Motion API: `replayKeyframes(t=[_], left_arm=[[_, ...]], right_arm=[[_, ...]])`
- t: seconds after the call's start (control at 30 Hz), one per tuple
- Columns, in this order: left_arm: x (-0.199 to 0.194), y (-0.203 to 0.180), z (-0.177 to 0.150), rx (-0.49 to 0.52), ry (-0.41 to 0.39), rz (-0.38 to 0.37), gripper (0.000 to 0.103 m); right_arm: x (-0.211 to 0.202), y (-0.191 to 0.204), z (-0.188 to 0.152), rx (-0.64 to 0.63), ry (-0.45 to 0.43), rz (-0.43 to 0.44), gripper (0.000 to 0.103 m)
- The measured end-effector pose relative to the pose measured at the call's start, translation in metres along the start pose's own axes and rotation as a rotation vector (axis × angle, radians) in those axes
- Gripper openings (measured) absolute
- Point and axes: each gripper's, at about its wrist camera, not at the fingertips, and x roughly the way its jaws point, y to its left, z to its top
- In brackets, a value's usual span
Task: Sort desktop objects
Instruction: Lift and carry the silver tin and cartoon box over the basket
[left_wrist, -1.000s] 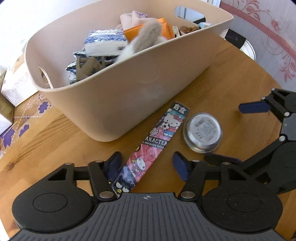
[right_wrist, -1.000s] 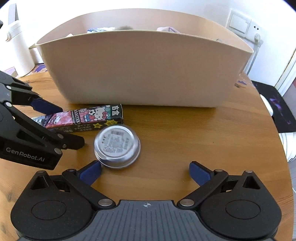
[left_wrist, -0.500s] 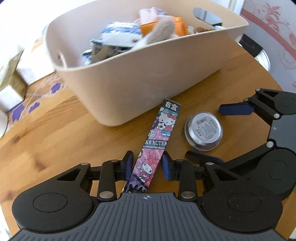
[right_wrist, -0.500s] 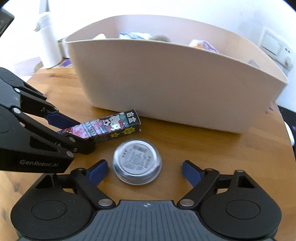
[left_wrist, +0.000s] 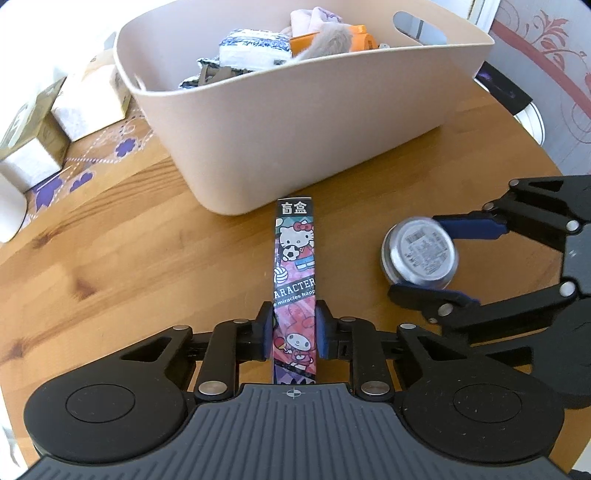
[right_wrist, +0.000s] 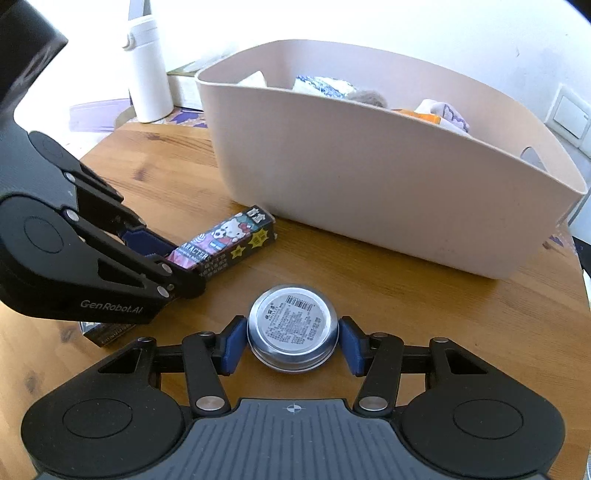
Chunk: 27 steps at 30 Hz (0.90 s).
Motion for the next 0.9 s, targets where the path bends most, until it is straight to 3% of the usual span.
replayKeyframes(t=[0.33,0.9], left_arm=[[-0.023,0.007,-0.011,-0.034,-0.033,0.028,0.023],[-0.096,0.000,-0.004,-0.111,-0.137,0.057,0.023]], right_arm=[[-0.037,-0.004,-0.008,-0.005,-0.023,0.036,0.051],[-0.106,-0.061,-0.016,0.019,-0.111,0.007,0.051]])
